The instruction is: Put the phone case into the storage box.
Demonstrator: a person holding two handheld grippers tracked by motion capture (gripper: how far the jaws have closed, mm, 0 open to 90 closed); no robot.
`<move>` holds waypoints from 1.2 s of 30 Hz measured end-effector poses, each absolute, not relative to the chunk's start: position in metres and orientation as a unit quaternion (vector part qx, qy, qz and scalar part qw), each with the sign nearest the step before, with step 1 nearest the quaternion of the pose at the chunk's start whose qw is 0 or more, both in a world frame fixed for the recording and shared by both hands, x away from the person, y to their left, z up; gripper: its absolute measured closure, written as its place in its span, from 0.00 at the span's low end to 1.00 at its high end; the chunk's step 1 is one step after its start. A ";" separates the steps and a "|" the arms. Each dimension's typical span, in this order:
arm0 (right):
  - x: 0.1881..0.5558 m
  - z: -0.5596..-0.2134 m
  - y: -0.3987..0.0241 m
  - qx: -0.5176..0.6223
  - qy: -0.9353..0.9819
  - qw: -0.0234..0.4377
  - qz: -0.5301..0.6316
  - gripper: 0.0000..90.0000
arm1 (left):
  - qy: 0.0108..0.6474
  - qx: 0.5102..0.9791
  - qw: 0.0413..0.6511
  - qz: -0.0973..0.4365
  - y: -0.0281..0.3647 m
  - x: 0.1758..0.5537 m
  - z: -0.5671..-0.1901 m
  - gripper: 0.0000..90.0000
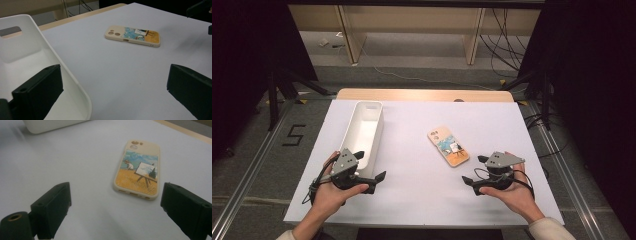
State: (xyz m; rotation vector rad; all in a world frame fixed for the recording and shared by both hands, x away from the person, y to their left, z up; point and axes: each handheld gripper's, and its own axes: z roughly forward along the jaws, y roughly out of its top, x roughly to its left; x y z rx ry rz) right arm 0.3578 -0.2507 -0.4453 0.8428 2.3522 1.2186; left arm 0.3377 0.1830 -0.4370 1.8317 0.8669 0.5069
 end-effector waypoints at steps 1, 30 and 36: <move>0.359 -0.446 -0.249 0.296 0.835 0.180 0.428 0.10 | 0.358 0.758 0.502 0.211 0.183 0.338 -0.437 0.00; 0.445 -0.461 -0.207 0.366 0.852 0.162 0.338 0.03 | 0.357 0.758 0.505 0.208 0.182 0.338 -0.437 0.00; 0.452 -0.463 -0.204 0.369 0.854 0.156 0.332 0.03 | 0.357 0.759 0.504 0.208 0.181 0.338 -0.437 0.00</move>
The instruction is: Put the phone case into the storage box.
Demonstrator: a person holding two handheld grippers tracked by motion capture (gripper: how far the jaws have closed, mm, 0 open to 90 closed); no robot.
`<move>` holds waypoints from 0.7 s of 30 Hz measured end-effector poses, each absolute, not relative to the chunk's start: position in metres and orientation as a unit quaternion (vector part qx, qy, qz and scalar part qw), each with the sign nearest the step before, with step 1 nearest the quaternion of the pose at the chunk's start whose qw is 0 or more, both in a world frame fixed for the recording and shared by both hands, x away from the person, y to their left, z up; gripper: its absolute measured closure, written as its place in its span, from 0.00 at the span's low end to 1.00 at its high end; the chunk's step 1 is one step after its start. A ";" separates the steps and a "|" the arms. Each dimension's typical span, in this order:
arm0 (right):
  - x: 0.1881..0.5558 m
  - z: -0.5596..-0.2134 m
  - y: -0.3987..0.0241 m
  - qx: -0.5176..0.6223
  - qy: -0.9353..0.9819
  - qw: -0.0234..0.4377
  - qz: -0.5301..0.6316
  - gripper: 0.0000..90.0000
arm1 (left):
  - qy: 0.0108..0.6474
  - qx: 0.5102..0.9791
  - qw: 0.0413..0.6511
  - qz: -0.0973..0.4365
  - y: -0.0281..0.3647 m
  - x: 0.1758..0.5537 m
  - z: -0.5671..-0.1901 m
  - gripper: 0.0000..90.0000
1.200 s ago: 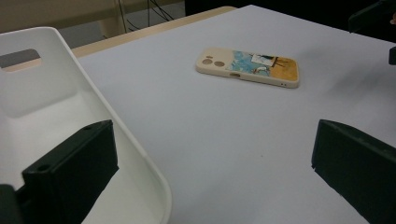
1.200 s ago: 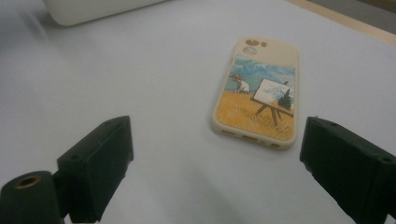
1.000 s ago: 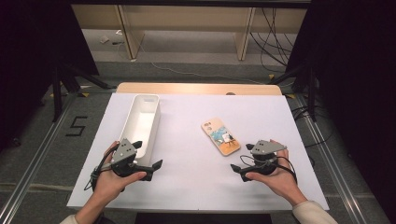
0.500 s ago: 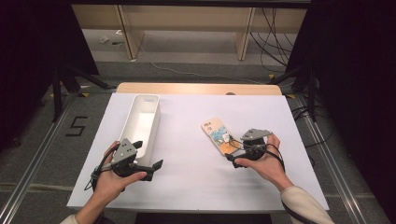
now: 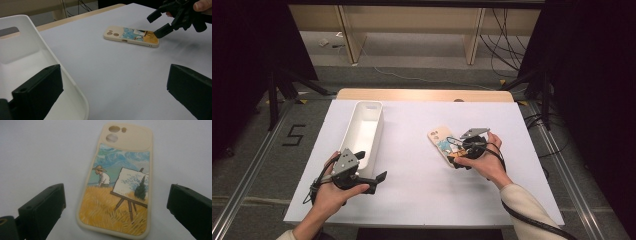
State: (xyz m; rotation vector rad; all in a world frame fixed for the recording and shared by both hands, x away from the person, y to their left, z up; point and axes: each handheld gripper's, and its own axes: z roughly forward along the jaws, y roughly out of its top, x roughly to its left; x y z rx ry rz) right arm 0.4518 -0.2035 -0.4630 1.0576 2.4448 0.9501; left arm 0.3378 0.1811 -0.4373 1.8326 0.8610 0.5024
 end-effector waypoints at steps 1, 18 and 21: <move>0.454 -0.464 -0.202 0.371 0.855 0.153 0.327 0.03 | 0.356 0.759 0.504 0.208 0.181 0.338 -0.437 0.00; 0.469 -0.467 -0.188 0.380 0.869 0.139 0.285 0.02 | 0.358 0.756 0.506 0.210 0.181 0.338 -0.437 0.00; 0.472 -0.469 -0.186 0.377 0.872 0.137 0.279 0.01 | 0.358 0.757 0.505 0.210 0.181 0.338 -0.437 0.00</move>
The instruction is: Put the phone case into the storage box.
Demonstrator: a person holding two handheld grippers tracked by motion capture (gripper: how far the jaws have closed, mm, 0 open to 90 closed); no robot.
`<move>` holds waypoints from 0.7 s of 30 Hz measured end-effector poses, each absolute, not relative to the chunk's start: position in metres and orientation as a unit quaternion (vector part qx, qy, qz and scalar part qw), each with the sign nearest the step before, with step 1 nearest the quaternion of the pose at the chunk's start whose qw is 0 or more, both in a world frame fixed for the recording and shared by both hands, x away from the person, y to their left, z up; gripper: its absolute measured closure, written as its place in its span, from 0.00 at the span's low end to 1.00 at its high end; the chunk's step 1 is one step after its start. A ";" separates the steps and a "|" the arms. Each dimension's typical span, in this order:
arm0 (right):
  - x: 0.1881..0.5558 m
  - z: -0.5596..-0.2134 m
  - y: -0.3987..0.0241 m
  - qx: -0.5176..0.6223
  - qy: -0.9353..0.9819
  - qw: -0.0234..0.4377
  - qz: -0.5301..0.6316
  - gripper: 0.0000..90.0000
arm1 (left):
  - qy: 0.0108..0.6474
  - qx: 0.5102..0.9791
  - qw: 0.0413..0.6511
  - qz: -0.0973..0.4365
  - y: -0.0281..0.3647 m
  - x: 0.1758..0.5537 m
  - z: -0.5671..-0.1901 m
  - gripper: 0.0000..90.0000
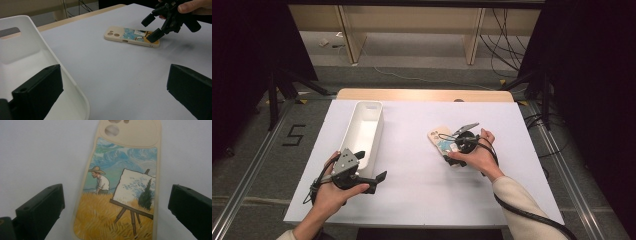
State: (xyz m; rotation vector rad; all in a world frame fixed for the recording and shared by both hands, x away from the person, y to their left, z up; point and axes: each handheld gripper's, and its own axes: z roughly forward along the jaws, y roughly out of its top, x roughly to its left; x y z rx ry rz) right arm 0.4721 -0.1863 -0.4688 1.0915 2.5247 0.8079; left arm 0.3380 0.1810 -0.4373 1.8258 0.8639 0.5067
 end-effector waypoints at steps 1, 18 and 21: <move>0.472 -0.469 -0.186 0.377 0.872 0.137 0.279 0.01 | 0.358 0.757 0.505 0.210 0.181 0.338 -0.437 0.00; 0.478 -0.476 -0.180 0.384 0.888 0.123 0.224 0.01 | 0.355 0.759 0.504 0.210 0.180 0.338 -0.437 0.00; 0.479 -0.476 -0.180 0.383 0.889 0.122 0.218 0.01 | 0.355 0.759 0.504 0.210 0.181 0.338 -0.437 0.00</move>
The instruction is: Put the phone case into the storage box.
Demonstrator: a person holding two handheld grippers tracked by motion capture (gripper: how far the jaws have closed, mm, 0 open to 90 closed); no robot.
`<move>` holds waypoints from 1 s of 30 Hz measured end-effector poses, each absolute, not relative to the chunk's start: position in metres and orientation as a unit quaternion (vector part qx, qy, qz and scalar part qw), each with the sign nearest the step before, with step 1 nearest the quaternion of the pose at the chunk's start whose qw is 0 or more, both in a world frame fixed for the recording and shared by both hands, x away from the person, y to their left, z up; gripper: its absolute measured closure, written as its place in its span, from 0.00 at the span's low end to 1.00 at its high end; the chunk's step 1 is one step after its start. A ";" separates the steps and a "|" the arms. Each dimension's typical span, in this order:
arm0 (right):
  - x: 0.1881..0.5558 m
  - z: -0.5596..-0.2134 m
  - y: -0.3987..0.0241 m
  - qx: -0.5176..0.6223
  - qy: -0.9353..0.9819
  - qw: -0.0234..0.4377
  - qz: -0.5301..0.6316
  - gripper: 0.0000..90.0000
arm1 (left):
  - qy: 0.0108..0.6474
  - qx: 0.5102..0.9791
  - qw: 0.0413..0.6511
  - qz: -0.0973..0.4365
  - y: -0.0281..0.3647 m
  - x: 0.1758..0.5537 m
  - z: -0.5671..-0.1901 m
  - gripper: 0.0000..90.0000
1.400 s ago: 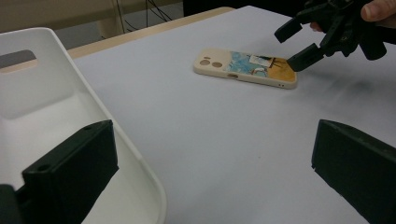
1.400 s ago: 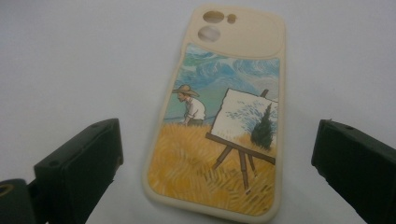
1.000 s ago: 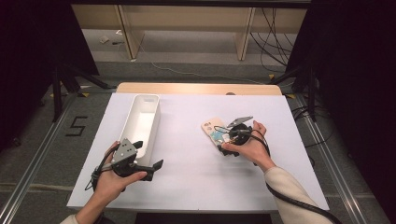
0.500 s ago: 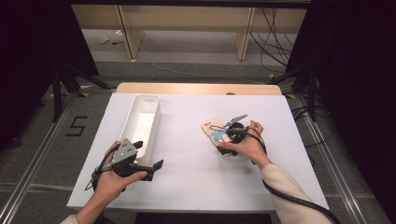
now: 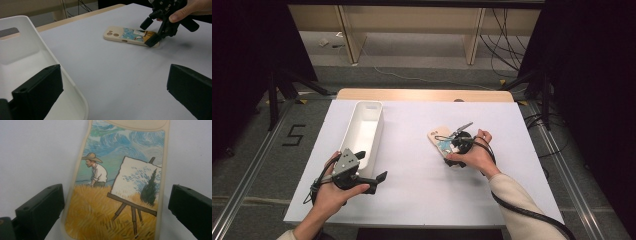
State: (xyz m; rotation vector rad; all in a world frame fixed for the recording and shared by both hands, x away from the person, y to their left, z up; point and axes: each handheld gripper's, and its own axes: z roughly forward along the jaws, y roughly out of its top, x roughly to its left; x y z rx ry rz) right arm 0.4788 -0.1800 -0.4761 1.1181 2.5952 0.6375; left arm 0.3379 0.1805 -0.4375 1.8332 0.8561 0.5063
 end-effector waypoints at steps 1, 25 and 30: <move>0.479 -0.476 -0.180 0.384 0.889 0.122 0.217 0.01 | 0.354 0.759 0.504 0.210 0.181 0.338 -0.438 0.00; 0.483 -0.477 -0.178 0.396 0.891 0.103 0.194 0.01 | 0.351 0.760 0.505 0.211 0.180 0.337 -0.437 0.00; 0.483 -0.476 -0.178 0.400 0.891 0.097 0.193 0.03 | 0.351 0.760 0.505 0.211 0.180 0.337 -0.437 0.00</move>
